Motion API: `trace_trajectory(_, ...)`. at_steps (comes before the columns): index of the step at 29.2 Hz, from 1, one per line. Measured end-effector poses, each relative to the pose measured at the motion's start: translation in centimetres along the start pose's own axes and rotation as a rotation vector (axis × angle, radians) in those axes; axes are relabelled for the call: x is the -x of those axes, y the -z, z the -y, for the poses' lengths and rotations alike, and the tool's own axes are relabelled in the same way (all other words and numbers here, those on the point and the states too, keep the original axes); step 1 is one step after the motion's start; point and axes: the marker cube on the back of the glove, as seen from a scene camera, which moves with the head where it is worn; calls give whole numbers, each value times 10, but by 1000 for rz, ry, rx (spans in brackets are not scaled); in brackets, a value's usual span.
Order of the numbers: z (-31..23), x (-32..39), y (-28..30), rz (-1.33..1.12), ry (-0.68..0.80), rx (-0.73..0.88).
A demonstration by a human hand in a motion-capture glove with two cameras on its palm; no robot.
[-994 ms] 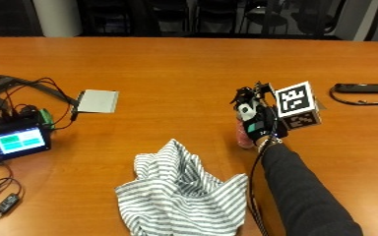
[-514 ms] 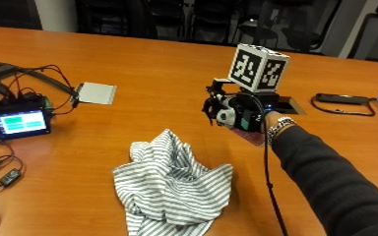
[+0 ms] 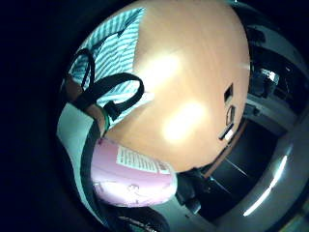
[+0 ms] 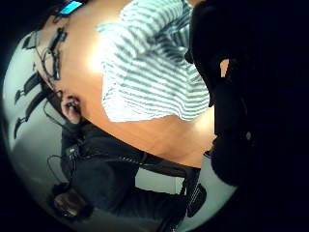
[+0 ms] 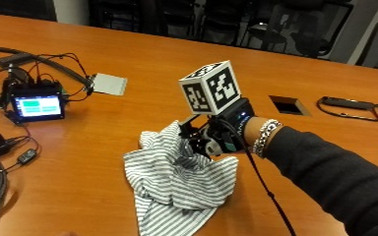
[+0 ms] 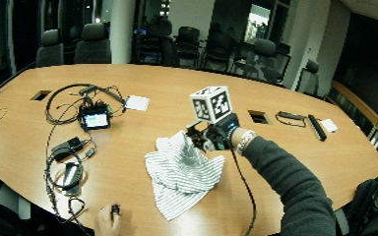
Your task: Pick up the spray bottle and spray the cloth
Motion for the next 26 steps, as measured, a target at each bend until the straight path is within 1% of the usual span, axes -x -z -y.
trace_trajectory(7,9,22,-31,-145,-5,126)
trace_trajectory(10,13,26,-37,-146,14,146)
trace_trajectory(13,13,32,-30,-112,41,141)
trace_trajectory(18,10,49,6,20,121,44)
trace_trajectory(26,9,88,66,432,365,-226)
